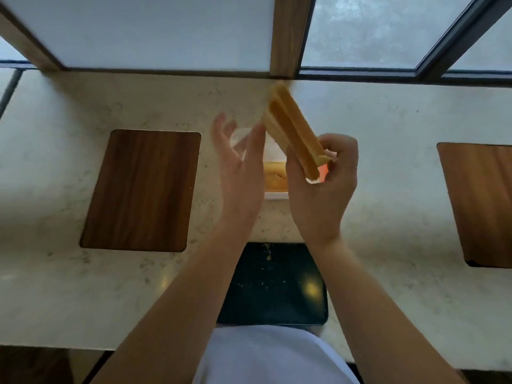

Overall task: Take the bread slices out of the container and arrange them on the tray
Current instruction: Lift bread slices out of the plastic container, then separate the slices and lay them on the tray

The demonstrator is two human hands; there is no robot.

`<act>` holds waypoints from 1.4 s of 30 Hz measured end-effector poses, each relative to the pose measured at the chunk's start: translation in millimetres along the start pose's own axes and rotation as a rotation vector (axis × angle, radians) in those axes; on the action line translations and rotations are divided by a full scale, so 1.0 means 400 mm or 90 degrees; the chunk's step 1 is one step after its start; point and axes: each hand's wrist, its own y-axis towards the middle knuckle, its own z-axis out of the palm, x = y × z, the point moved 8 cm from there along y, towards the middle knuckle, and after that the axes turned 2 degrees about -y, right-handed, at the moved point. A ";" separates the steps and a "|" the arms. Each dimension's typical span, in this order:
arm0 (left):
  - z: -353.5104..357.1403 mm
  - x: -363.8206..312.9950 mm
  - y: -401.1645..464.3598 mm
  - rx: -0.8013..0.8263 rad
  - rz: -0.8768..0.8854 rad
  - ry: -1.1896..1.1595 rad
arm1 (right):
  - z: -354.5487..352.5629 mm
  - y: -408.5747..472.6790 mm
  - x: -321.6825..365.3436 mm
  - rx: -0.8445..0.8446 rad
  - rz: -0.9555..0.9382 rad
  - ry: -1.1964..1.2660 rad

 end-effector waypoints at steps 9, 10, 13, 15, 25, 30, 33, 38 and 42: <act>-0.125 0.246 -0.257 0.150 -0.351 -0.157 | -0.014 -0.347 -0.062 0.413 0.158 -0.003; -0.146 0.267 -0.274 0.147 -0.372 -0.131 | -0.012 -0.379 -0.066 0.489 0.181 -0.002; -0.191 0.315 -0.325 0.178 -0.413 -0.035 | -0.014 -0.454 -0.089 0.599 0.366 0.069; -0.209 0.333 -0.346 0.174 -0.428 0.003 | -0.028 -0.471 -0.120 0.576 0.453 0.043; -0.217 0.342 -0.375 0.252 -0.462 0.079 | 0.009 -0.529 -0.176 0.842 0.649 0.012; -0.232 0.341 -0.362 0.283 -0.422 0.157 | 0.018 -0.539 -0.180 0.782 0.742 0.113; -0.245 0.328 -0.347 0.265 -0.404 0.155 | 0.021 -0.549 -0.184 0.720 0.784 0.163; -0.249 0.317 -0.324 0.287 -0.338 0.272 | 0.028 -0.583 -0.191 0.652 0.930 0.331; -0.269 0.339 -0.318 0.238 -0.428 0.208 | 0.005 -0.593 -0.258 0.550 0.987 0.250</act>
